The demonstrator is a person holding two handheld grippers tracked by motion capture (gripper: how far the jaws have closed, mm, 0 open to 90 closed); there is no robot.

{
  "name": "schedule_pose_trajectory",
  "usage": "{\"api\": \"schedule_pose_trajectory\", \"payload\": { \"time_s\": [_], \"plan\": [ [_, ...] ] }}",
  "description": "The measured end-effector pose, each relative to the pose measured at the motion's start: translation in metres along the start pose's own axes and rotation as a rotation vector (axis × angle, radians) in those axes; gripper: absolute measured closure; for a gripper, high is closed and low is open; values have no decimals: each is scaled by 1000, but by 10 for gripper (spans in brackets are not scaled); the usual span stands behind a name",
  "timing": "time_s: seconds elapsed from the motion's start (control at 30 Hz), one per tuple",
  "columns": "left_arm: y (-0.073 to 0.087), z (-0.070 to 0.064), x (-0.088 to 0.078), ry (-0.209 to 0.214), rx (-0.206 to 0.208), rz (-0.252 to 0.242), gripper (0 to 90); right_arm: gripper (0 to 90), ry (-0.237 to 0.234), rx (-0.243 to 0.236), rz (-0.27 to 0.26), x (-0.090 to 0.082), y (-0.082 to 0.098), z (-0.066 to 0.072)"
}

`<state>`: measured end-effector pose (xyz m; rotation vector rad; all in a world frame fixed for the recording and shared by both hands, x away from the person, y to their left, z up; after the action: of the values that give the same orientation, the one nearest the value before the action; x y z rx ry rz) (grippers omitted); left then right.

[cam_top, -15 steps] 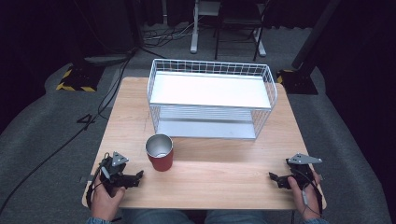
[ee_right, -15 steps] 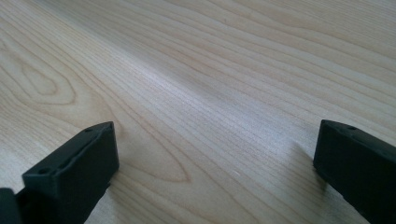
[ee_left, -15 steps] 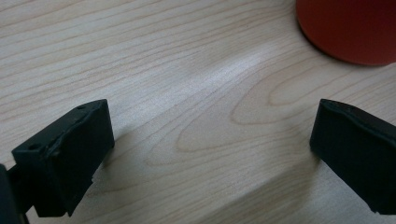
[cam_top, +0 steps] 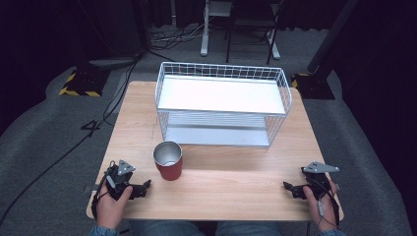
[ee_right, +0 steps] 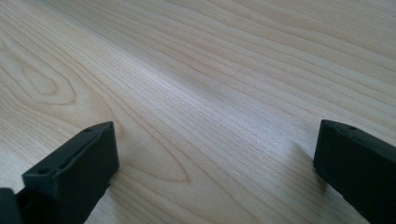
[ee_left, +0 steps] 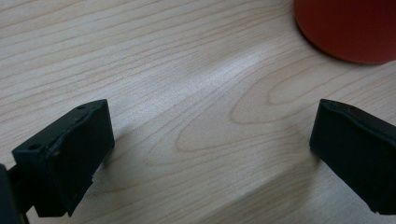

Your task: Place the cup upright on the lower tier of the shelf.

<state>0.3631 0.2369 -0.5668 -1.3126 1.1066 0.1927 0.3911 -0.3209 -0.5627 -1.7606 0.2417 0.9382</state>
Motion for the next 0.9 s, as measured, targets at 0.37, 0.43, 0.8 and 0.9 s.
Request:
{"api": "schedule_pose_trajectory", "payload": {
  "time_s": [0.37,0.43,0.8,0.9],
  "plan": [
    [0,0,-1,3,5,1,3,2,0,0,0,0,0,0],
    [0,0,-1,8,3,0,3,2,0,-1,1,0,0,0],
    [-1,2,-10,58,-17,-88,164,2,0,0,0,0,0,0],
    [-6,0,-16,81,-4,-151,159,2,0,0,0,0,0,0]
  ]
}}
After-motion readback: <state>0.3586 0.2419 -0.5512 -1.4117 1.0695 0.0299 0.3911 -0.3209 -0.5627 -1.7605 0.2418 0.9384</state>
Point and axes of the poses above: each handheld gripper's, and its own axes: x roughly forward along the jaws, y roughly out of its underside, z roughly to its left, the point moved 8 cm from there along x, roughly forward along the jaws, and after that the axes turned 9 degrees about y, right-handed, at the moved point
